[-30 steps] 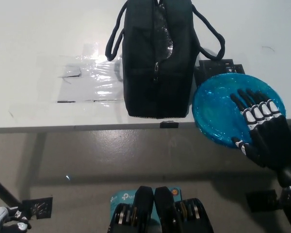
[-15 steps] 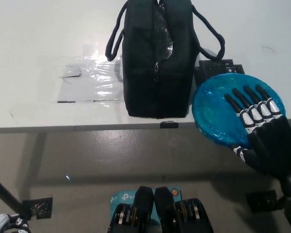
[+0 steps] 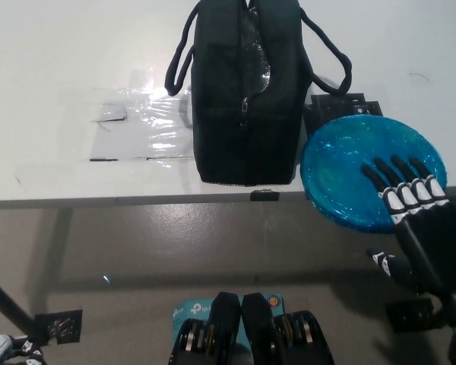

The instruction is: The robot uses its right hand to pick up a stack of plates kept in the middle of the desk and put it inside a bag kept next to it

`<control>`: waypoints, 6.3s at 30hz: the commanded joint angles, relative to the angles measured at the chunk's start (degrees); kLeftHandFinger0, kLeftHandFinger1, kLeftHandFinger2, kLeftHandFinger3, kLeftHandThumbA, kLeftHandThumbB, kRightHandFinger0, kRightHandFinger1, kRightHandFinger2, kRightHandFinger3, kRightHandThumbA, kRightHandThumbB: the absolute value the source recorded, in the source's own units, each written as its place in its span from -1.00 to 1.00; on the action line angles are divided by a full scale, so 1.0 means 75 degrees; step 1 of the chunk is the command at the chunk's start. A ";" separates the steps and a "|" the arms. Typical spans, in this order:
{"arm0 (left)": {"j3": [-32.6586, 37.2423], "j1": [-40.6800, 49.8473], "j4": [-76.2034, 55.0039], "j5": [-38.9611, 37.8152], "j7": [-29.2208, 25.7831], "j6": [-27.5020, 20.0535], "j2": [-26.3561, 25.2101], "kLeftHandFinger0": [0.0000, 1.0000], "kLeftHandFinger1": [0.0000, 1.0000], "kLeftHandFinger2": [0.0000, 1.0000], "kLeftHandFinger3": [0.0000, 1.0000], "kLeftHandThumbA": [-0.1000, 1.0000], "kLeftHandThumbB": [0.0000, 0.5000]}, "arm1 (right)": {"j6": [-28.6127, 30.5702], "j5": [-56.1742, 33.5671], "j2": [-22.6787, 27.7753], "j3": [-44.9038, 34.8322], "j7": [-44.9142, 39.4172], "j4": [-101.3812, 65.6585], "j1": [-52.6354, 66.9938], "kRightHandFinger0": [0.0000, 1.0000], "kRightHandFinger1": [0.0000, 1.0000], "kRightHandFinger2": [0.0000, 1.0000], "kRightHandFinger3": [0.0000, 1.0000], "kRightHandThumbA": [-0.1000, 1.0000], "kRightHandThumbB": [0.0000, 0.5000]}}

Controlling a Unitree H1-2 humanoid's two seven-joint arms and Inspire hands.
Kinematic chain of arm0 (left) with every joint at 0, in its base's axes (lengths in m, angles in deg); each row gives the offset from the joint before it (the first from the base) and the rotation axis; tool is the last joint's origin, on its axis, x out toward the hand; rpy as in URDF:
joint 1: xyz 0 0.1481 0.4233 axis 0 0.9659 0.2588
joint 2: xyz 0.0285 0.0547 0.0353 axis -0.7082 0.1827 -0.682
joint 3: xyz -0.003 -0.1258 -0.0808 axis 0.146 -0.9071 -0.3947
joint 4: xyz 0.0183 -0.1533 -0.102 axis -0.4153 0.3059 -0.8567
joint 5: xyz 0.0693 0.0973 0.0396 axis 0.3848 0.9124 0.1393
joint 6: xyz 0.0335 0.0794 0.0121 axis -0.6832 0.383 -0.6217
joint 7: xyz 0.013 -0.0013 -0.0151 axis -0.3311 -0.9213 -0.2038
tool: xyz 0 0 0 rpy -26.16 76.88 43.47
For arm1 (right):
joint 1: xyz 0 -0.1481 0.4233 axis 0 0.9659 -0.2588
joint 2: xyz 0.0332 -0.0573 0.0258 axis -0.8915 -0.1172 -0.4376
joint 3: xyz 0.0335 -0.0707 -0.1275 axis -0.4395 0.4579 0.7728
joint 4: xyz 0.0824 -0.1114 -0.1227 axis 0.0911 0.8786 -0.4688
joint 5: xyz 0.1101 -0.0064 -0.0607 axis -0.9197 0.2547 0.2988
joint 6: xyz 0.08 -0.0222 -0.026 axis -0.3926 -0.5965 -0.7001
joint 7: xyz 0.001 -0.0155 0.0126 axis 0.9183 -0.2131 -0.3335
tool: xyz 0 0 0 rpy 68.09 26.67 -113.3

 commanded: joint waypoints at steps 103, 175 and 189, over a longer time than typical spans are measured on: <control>-0.0034 0.0220 -0.0353 -0.0292 -0.0217 0.0106 -0.0141 0.67 0.72 0.87 0.82 -0.75 -0.97 | -0.1524 -0.9083 -0.2602 -0.3082 0.2117 0.0452 -0.6686 -1.00 -1.00 -0.79 -1.00 -1.00 -0.37; -0.0010 0.0098 -0.0416 -0.0214 -0.0052 0.0106 -0.0165 0.78 0.80 0.94 0.90 -0.77 -1.00 | -0.0374 -0.4171 -0.2860 -0.0260 0.2681 0.2880 -0.5314 -1.00 -1.00 -1.00 -0.95 -1.00 -0.04; -0.0031 0.0063 -0.0405 -0.0021 0.0079 0.0106 -0.0046 0.98 0.89 1.00 0.97 -0.69 -1.00 | -0.0438 -0.3933 -0.2956 -0.0523 0.3403 0.4517 -0.5754 -1.00 -1.00 -0.73 -0.86 -1.00 -0.38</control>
